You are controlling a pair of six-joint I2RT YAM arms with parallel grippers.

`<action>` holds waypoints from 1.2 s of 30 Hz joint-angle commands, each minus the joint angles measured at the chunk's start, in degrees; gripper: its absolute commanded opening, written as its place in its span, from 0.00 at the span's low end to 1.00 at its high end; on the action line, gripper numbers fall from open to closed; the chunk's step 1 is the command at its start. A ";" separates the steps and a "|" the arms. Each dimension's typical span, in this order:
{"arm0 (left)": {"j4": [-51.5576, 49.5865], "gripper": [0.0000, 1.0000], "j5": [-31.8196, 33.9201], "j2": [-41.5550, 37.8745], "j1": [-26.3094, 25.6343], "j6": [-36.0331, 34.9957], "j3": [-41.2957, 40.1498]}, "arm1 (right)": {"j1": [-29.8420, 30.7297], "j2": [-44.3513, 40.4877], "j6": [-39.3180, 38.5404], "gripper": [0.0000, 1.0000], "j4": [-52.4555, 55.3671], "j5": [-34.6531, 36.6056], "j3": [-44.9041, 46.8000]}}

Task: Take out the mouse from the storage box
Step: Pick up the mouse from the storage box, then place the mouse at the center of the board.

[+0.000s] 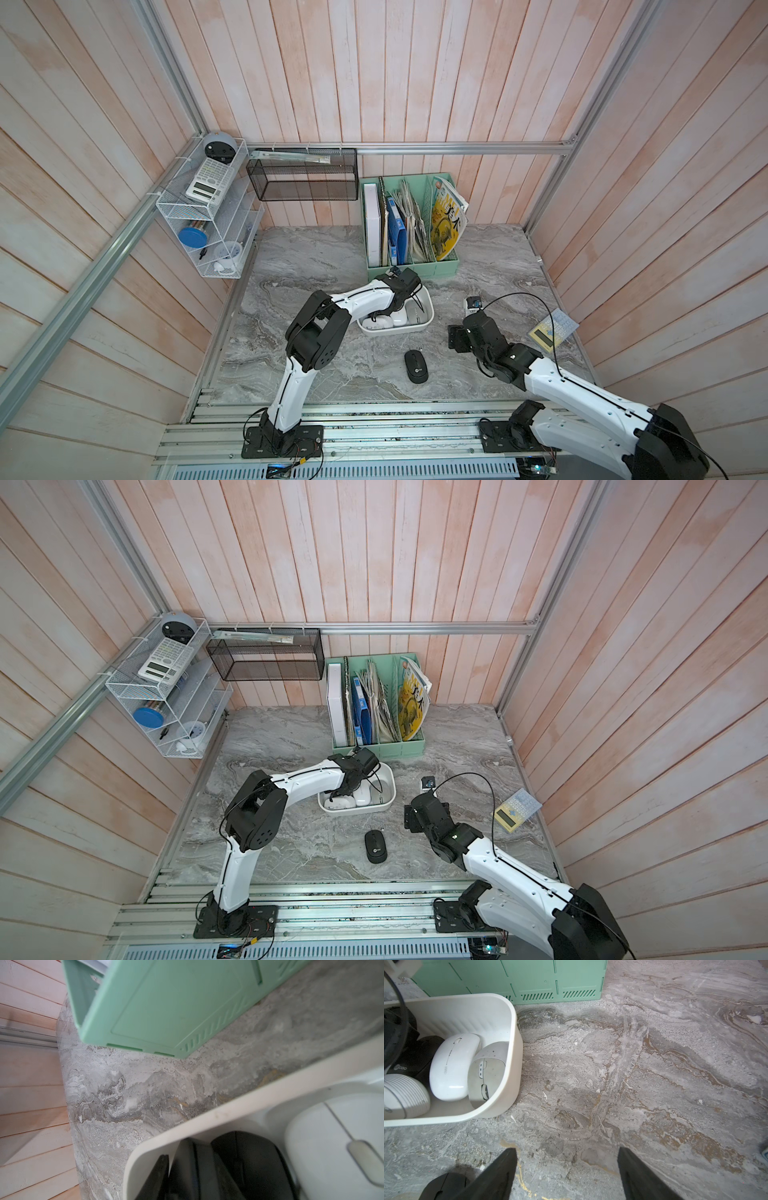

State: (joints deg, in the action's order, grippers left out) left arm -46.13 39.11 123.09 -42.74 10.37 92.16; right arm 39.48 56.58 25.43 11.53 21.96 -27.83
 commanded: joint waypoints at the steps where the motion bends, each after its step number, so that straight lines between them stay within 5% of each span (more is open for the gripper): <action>1: -0.87 0.22 1.09 -4.34 -0.63 1.30 -0.39 | -0.31 0.27 0.32 0.83 -0.60 -0.19 -0.05; 13: -7.04 0.20 -1.17 -19.28 -1.56 7.73 -5.42 | -0.30 0.20 0.35 0.83 -0.60 -0.28 -0.07; 25: -11.16 0.20 -1.57 -35.81 2.64 19.68 -23.16 | -0.29 0.92 0.50 0.83 -0.93 -0.43 -0.18; 36: -8.53 0.20 -3.69 -35.12 6.62 24.96 -32.28 | -0.29 1.07 0.55 0.83 -1.16 -0.22 -0.03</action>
State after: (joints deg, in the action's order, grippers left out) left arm -56.14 36.25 86.61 -36.45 32.88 60.80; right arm 39.33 57.34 25.45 11.16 21.76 -27.83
